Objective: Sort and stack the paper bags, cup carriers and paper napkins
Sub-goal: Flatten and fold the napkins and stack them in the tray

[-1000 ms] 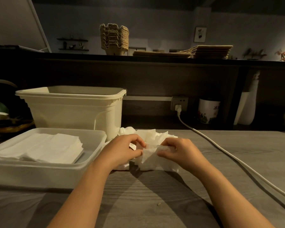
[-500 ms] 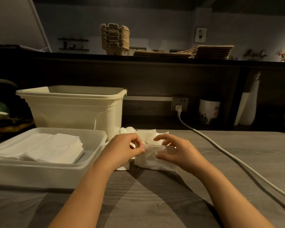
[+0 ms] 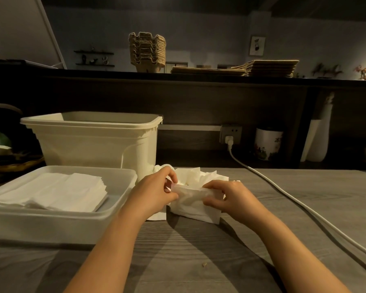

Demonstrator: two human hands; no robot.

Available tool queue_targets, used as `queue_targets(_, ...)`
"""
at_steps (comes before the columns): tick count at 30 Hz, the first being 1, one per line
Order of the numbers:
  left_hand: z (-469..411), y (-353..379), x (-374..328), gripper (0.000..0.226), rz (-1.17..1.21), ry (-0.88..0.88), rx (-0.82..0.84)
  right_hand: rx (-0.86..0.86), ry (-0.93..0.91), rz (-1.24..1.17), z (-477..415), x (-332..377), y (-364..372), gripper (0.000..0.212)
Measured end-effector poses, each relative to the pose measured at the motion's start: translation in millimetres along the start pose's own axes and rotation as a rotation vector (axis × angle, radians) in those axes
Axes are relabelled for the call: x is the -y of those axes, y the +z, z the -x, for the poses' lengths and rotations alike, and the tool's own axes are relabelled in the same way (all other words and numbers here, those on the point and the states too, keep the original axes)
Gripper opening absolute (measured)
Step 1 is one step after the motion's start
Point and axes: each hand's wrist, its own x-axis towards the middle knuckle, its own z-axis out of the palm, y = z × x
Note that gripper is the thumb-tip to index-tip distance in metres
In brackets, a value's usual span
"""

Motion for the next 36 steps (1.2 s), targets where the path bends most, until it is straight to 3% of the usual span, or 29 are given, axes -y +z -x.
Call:
queue_targets(2, 1, 2, -2, 0.042, 0.014, 0.008, 0.097, -0.004, -0.015, 0.016, 0, 0, 0, 0.032)
queue_targets(4, 0, 4, -2, 0.047, -0.013, 0.025, 0.145, -0.007, -0.023, 0.024, 0, -1, 0, 0.03)
queue_targets(8, -2, 5, 1, 0.014, -0.039, 0.06, 0.137, 0.0, 0.016, -0.019, 0, 1, 1, 0.032)
queue_targets(14, 0, 6, -1, 0.015, -0.032, 0.063, 0.207, 0.053, 0.117, 0.012, 1, -1, -2, 0.023)
queue_targets(19, -2, 5, 2, 0.025, 0.042, 0.009, 0.147, -0.046, 0.196, -0.243, -4, -3, -4, 0.014)
queue_targets(22, -1, 6, 0, 0.026, 0.08, 0.026, 0.134, -0.074, 0.218, -0.496, -1, -3, -4, 0.005)
queue_targets(25, 0, 9, -5, 0.026, 0.186, 0.021, 0.117, -0.116, 0.229, -0.752, 0, -3, -3, 0.009)
queue_targets(28, 2, 11, -11, 0.027, 0.235, -0.017, 0.059, -0.137, 0.22, -0.8, 0, -2, -4, 0.011)
queue_targets(36, 12, -14, -27, 0.036, 0.047, -0.018, -0.034, -0.084, 0.24, -0.971, 4, 7, -5, 0.018)
